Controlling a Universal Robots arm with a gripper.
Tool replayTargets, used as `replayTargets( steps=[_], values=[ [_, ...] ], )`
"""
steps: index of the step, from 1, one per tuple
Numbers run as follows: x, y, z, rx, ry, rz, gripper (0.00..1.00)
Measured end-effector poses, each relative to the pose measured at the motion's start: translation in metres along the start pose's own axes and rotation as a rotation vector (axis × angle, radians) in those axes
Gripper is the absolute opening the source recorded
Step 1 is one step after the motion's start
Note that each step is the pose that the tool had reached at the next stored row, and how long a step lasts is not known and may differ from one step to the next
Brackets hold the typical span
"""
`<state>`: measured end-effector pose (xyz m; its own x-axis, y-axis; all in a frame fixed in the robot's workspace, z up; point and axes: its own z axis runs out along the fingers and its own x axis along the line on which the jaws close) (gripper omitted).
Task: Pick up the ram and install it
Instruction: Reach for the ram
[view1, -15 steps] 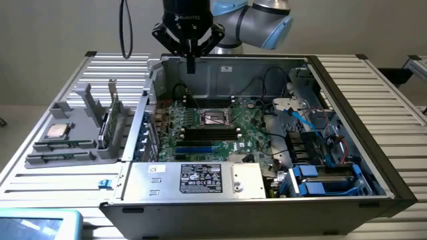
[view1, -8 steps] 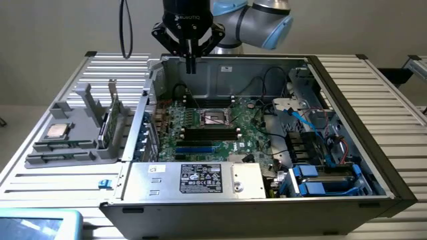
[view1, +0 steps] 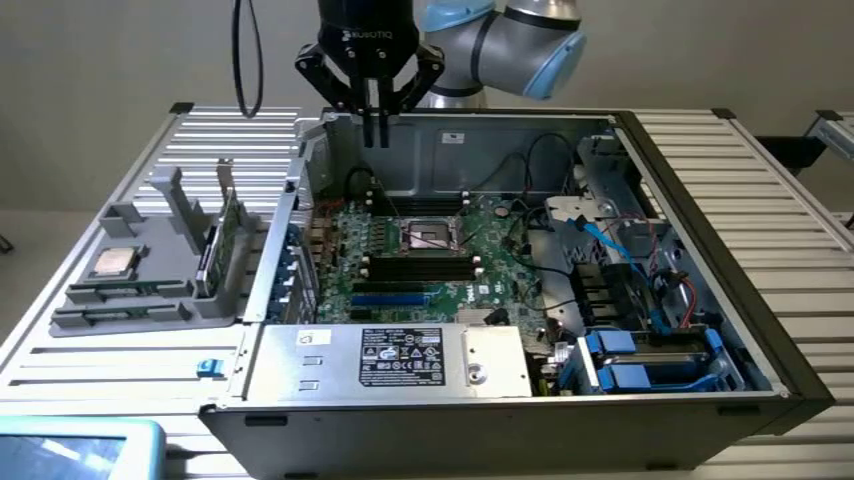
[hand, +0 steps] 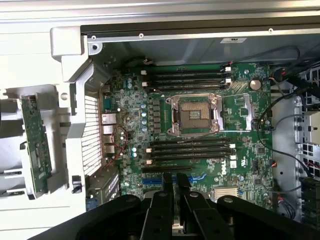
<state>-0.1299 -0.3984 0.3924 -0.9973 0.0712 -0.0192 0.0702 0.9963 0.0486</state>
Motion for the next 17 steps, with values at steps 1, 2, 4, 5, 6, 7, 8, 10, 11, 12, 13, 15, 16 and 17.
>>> replayTargets(
  steps=[1,2,4,5,6,7,8,10,11,12,13,15,16,17],
  values=[
    [0.005,0.0000,0.0002,-0.0002,-0.0001,0.000,0.23],
    [0.009,-0.0001,0.0002,-0.0002,-0.0001,0.000,0.23],
    [0.018,-0.0003,0.0004,-0.0002,-0.0001,0.000,0.30],
    [0.023,-0.0004,0.0004,-0.0002,-0.0001,0.000,0.30],
    [0.027,-0.0006,0.0004,-0.0001,0.0000,0.000,0.30],
    [0.032,-0.0007,0.0004,-0.0002,-0.0001,0.000,0.30],
    [0.037,-0.0008,0.0004,-0.0001,0.0000,0.000,0.30],
    [0.046,-0.0012,0.0005,-0.0002,-0.0001,0.000,0.30],
    [0.050,-0.0013,0.0005,-0.0002,-0.0001,0.000,0.30],
    [0.054,-0.0015,0.0005,-0.0002,-0.0001,0.000,0.30],
    [0.059,-0.0016,0.0004,-0.0002,-0.0001,0.000,0.30],
    [0.068,-0.0020,0.0004,-0.0001,-0.0001,0.000,0.30],
    [0.073,-0.0021,0.0005,-0.0002,-0.0001,0.000,0.30],
    [0.077,-0.0022,0.0005,-0.0002,-0.0001,0.000,0.30]
  ],
)
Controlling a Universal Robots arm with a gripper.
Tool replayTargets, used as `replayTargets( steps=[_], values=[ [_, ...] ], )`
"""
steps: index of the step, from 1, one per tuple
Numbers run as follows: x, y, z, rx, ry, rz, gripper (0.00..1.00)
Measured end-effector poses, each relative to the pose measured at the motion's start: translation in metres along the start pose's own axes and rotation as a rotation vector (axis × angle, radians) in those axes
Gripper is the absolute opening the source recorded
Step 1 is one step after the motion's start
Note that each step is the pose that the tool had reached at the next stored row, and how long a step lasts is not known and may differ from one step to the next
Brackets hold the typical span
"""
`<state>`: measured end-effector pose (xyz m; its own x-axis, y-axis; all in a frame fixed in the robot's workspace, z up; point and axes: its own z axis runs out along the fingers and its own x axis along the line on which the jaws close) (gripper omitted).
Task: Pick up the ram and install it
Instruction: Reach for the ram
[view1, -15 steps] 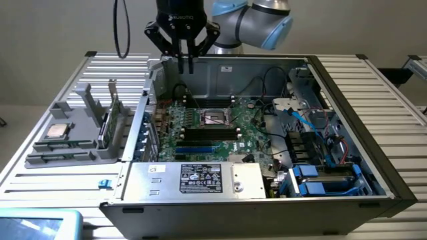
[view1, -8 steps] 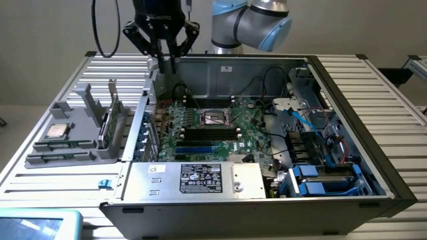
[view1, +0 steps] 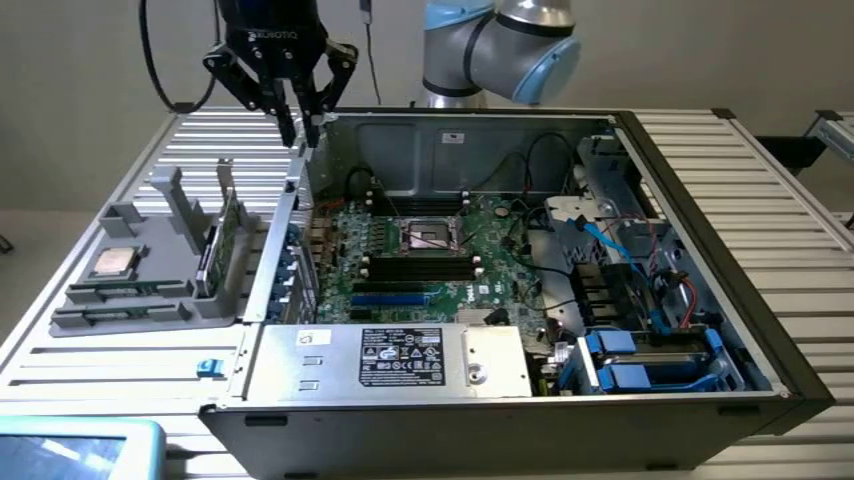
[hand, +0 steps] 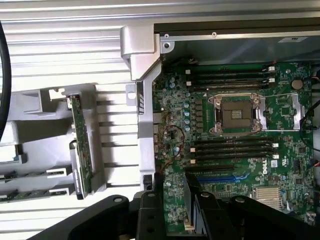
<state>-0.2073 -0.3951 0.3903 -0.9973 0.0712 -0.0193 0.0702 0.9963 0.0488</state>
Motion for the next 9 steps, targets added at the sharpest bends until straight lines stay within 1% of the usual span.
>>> replayTargets(
  steps=[9],
  values=[
    [0.041,-0.0015,0.0005,0.0000,0.0001,0.000,0.30]
  ],
)
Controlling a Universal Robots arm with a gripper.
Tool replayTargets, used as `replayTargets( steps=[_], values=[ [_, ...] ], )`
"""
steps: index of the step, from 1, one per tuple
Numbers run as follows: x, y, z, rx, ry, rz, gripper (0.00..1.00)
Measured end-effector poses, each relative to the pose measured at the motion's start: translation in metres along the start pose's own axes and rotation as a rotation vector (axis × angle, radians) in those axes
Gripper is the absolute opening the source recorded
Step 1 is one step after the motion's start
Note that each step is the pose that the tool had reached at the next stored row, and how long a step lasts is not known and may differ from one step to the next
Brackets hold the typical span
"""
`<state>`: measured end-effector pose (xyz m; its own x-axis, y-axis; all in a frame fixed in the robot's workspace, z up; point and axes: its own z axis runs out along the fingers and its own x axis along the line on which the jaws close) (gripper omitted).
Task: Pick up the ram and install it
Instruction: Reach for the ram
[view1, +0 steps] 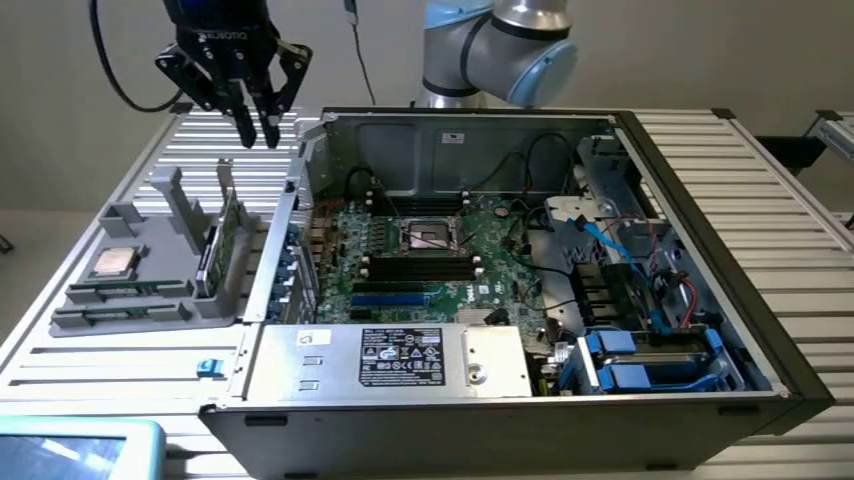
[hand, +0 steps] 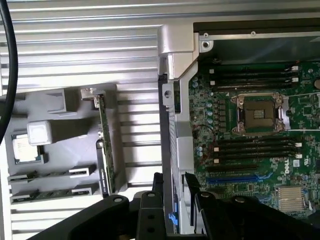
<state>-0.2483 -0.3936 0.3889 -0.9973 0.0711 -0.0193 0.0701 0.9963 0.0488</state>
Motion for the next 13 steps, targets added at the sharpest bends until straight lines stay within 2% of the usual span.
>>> replayTargets(
  steps=[13],
  values=[
    [0.060,-0.0027,0.0007,-0.0001,-0.0001,0.000,0.30]
  ],
)
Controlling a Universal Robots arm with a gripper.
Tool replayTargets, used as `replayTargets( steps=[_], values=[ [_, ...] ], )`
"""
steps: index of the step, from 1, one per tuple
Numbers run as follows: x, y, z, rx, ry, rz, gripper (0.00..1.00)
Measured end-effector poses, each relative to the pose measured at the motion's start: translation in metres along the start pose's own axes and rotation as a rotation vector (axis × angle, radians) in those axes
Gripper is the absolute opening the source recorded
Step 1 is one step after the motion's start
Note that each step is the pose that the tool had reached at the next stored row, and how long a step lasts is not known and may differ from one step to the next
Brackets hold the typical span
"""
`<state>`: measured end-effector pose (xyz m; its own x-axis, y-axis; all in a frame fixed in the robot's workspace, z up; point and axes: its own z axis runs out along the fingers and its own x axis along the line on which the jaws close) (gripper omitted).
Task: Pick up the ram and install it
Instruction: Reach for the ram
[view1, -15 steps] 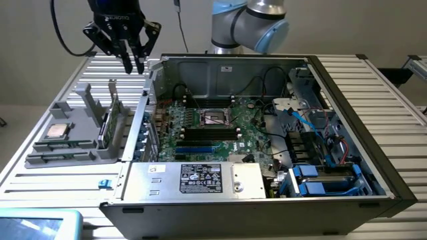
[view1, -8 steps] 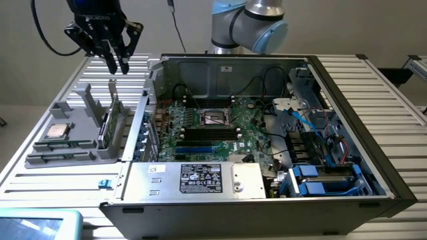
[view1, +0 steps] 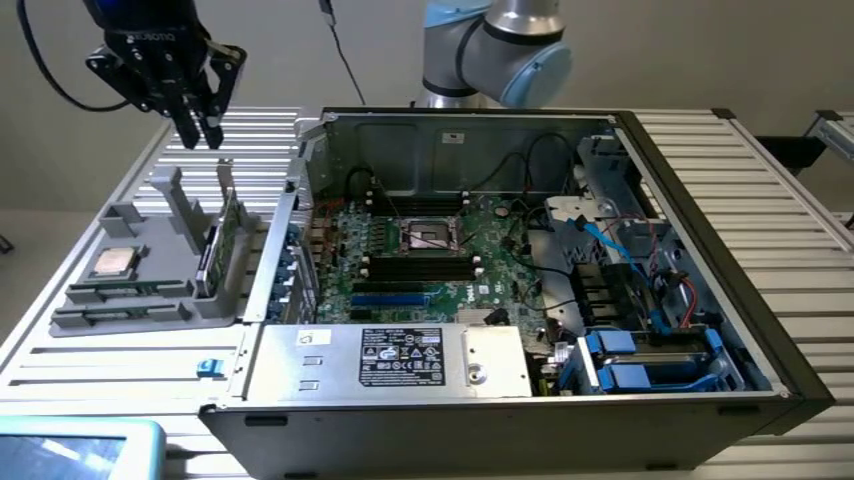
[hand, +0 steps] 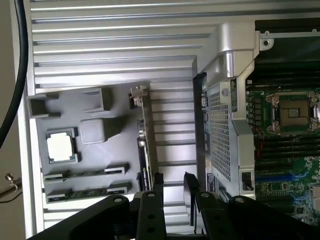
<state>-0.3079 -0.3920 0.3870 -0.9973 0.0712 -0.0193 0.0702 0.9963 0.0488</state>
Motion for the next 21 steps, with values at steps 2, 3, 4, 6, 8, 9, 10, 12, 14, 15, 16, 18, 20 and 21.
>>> replayTargets(
  steps=[2,3,4,6,8,9,10,12,14,15,16,18,20,21],
  values=[
    [0.009,-0.0005,0.0001,0.0000,0.0000,0.000,0.30],
    [0.014,-0.0007,0.0001,0.0000,0.0000,0.000,0.30],
    [0.018,-0.0009,0.0002,0.0001,0.0000,0.000,0.30],
    [0.027,-0.0013,0.0003,0.0000,0.0000,0.000,0.30],
    [0.036,-0.0018,0.0004,0.0001,0.0000,0.000,0.30],
    [0.041,-0.0020,0.0004,0.0000,0.0000,0.000,0.30],
    [0.045,-0.0022,0.0005,0.0001,0.0001,0.000,0.30],
    [0.055,-0.0027,0.0005,0.0001,0.0001,0.000,0.30],
    [0.064,-0.0032,0.0007,0.0000,0.0000,0.000,0.30],
    [0.068,-0.0034,0.0007,0.0000,0.0000,0.000,0.30],
    [0.073,-0.0036,0.0008,0.0001,0.0001,0.000,0.30],
    [0.082,-0.0040,0.0009,0.0001,0.0001,0.000,0.30],
    [0.091,-0.0044,0.0009,0.0000,0.0001,0.000,0.30],
    [0.096,-0.0047,0.0010,0.0000,0.0000,0.000,0.30]
  ],
)
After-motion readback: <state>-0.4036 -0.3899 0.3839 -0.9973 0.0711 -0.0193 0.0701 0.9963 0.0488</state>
